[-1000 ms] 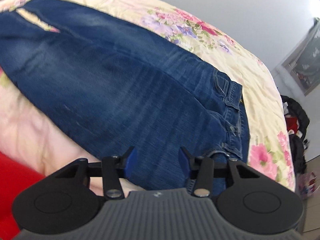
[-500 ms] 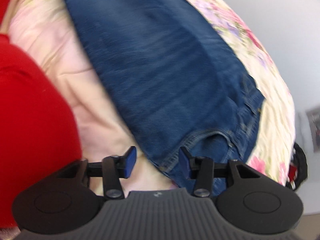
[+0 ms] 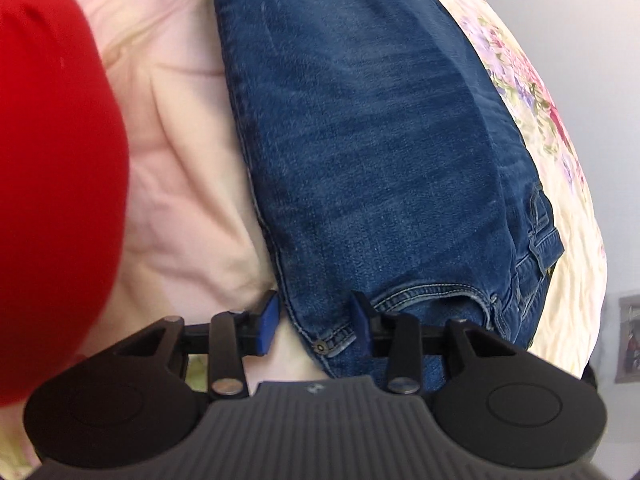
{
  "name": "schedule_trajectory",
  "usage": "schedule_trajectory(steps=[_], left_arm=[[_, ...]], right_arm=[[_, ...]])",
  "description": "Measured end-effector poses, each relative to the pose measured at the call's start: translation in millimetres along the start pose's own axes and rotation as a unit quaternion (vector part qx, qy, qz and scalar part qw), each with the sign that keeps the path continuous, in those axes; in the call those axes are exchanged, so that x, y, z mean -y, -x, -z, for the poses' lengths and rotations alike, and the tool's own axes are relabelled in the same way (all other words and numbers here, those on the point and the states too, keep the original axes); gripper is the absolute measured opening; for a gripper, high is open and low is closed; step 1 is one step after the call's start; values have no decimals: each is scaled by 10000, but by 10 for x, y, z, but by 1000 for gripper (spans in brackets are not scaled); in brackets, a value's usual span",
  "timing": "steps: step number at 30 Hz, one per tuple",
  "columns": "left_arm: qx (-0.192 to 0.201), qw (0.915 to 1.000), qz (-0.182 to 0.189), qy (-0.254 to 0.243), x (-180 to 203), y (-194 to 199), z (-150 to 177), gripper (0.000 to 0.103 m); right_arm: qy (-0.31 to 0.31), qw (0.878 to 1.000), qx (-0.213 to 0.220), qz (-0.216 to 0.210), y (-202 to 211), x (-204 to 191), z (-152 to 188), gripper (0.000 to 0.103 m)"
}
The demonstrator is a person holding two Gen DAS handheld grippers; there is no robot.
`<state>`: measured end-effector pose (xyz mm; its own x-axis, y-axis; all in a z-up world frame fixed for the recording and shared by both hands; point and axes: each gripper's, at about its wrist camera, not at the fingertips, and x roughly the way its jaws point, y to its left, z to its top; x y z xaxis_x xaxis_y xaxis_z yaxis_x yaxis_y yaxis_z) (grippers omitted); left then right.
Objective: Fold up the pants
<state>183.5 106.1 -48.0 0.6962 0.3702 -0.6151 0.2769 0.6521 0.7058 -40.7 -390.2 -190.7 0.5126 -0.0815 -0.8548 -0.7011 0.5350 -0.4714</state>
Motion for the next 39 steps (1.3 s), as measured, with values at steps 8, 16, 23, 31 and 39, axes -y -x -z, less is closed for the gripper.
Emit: schedule_trajectory(steps=[8, 16, 23, 31, 39], left_arm=[[57, 9998, -182, 102, -71, 26, -49, 4], [79, 9988, -371, 321, -304, -71, -334, 4], [11, 9989, -414, 232, -414, -522, -790, 5], [-212, 9990, -336, -195, -228, -1456, -1364, 5], [-556, 9950, -58, -833, 228, -2481, -1776, 7]], right_arm=[[-664, 9937, 568, 707, 379, 179, 72, 5], [-1885, 9613, 1261, 1566, 977, 1180, -125, 4], [-1787, 9590, 881, 2014, 585, 1962, -728, 4], [-1725, 9629, 386, 2041, -453, 2714, -1283, 4], [-1672, 9732, -173, 1572, -1629, 2962, -1473, 4]])
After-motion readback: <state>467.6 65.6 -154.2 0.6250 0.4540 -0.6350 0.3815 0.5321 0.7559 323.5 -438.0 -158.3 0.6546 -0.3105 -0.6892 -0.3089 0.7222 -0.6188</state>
